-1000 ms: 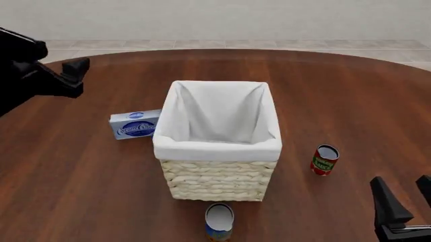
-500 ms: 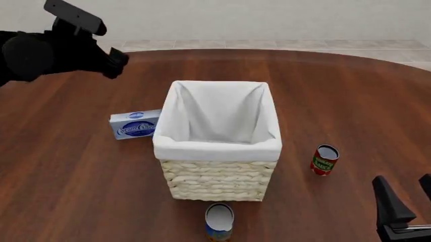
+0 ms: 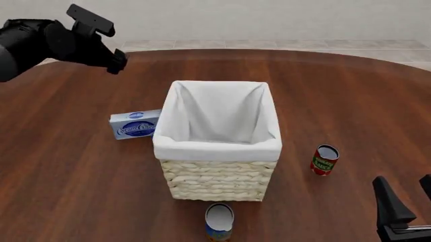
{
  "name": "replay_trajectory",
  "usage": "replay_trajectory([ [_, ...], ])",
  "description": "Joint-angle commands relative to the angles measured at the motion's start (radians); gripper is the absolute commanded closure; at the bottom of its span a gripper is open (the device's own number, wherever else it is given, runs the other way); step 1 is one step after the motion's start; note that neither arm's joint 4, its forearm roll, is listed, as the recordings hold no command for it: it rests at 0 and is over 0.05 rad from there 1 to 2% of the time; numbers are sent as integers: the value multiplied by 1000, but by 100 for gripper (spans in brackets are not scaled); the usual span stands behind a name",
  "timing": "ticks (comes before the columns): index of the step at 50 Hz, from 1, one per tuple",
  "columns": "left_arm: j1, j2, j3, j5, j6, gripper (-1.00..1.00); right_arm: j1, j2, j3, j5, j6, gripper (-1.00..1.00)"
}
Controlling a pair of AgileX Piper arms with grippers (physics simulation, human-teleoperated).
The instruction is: Pick up the cream cheese box, and put it in the basket.
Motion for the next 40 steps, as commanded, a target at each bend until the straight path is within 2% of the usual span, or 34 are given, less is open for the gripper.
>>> replay_trajectory([
  [1,33,100,-82,35,45,-100,-2,-4,2,2,2,-100],
  [8,-20,107,-32,25,97,-100,-3,-4,4,1,2,-100],
  [12,-43,107,-37,35,93,-100,-5,-4,5,1,2,-100],
  [18,-96,69,7,24,109,-100,-5,-1,8,-2,0,-100],
  [24,-90,63,58,-8,160,-100,-4,1,8,-3,-2,-100],
  [32,-86,56,70,-1,170,-100,-4,5,9,-6,-6,-100],
  [34,-82,54,79,-6,182,-100,-4,7,7,-6,-6,-100],
  [35,-67,58,92,-15,211,-100,-4,9,7,-8,-7,-100],
  [40,-64,54,123,-30,234,-100,-1,9,8,-9,-9,-100],
])
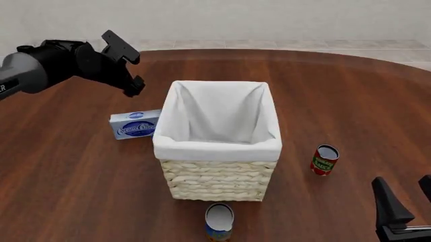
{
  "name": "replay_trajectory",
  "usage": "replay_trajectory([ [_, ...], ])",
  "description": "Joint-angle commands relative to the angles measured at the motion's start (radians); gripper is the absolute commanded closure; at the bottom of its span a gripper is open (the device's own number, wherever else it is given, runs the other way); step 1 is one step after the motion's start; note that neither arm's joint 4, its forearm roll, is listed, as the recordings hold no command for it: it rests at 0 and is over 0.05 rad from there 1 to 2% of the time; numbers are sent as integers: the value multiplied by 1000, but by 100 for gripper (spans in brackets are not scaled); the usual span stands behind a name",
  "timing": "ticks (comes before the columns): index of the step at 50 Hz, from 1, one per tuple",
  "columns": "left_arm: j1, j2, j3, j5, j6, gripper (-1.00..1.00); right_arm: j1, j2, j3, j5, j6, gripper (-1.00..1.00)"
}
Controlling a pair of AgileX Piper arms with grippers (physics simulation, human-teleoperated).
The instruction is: Pick up the cream cheese box, and put it in the basket.
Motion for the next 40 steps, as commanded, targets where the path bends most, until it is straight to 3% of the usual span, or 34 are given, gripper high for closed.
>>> replay_trajectory([
  [1,19,-5,59,-29,70,-100,3,5,1,-3,-4,-100],
  [7,47,4,78,-41,120,-100,2,8,-2,-4,-9,-100],
  [10,78,20,102,-65,194,-100,0,9,-5,-2,-11,-100],
  [13,58,16,88,-46,171,-100,1,12,-4,-6,-13,-100],
  [26,50,43,127,-73,255,-100,-2,28,-7,-15,-25,-100],
  [40,16,48,161,-80,276,-100,-2,51,4,-43,-23,-100],
])
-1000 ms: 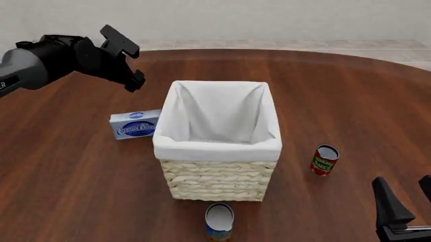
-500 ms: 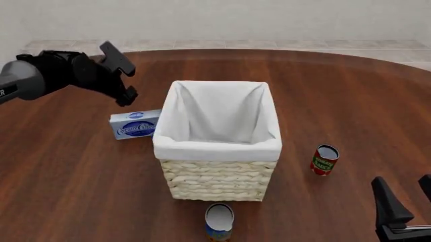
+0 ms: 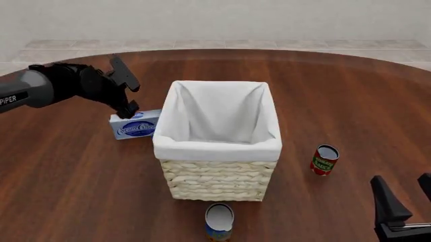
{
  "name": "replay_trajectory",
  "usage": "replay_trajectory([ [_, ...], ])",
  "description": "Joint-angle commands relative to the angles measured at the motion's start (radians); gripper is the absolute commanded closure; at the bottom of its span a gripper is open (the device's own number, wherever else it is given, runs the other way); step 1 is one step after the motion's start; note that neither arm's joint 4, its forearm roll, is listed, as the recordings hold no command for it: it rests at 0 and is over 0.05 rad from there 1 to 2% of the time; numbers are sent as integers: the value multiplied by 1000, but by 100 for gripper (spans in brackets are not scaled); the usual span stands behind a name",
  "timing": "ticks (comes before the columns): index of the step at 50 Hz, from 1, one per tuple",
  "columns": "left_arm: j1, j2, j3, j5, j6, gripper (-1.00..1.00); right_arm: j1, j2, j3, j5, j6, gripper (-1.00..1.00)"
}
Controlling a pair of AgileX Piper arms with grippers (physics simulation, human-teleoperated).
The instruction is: Pick up the cream cheese box, and put it in the basket.
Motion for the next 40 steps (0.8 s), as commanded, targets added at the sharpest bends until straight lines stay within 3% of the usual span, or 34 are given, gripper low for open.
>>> replay_trajectory([
  [1,-25,7,33,-6,29,-100,0,13,5,-14,-1,-100],
  [18,-74,41,31,-1,23,-100,-9,6,3,-3,-5,-100],
  [40,-58,92,22,-13,45,-100,-13,6,1,-2,-9,-100],
])
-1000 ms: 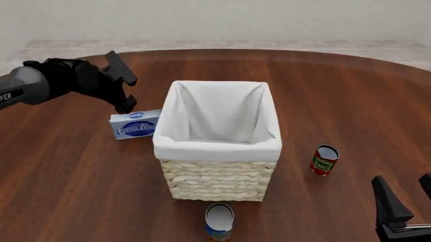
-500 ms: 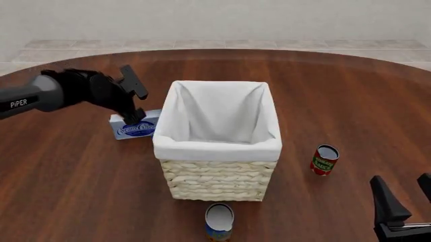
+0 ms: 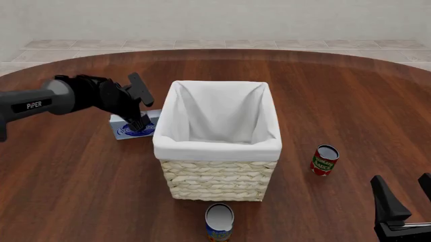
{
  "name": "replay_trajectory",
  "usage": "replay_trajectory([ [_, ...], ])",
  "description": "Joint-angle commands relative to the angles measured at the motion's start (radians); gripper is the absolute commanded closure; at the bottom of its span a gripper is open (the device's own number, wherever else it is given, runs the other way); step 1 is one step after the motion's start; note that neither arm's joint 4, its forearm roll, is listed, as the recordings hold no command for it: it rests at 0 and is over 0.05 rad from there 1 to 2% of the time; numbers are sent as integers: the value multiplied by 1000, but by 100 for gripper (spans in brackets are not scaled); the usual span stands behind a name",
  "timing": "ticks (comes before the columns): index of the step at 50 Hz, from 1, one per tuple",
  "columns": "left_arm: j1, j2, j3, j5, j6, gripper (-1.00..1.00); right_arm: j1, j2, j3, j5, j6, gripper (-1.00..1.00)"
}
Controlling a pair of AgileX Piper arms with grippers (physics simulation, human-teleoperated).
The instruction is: Pick up the cream cheese box, and put it in the basket.
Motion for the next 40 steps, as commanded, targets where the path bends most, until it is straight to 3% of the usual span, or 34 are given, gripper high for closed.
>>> replay_trajectory([
  [1,4,20,4,-11,12,-100,-3,-6,-3,7,-1,-100],
  [9,-2,9,-3,3,-3,-100,0,-9,-7,13,-2,-100],
  [40,62,81,-55,4,46,-100,-5,-14,-4,15,2,-100],
])
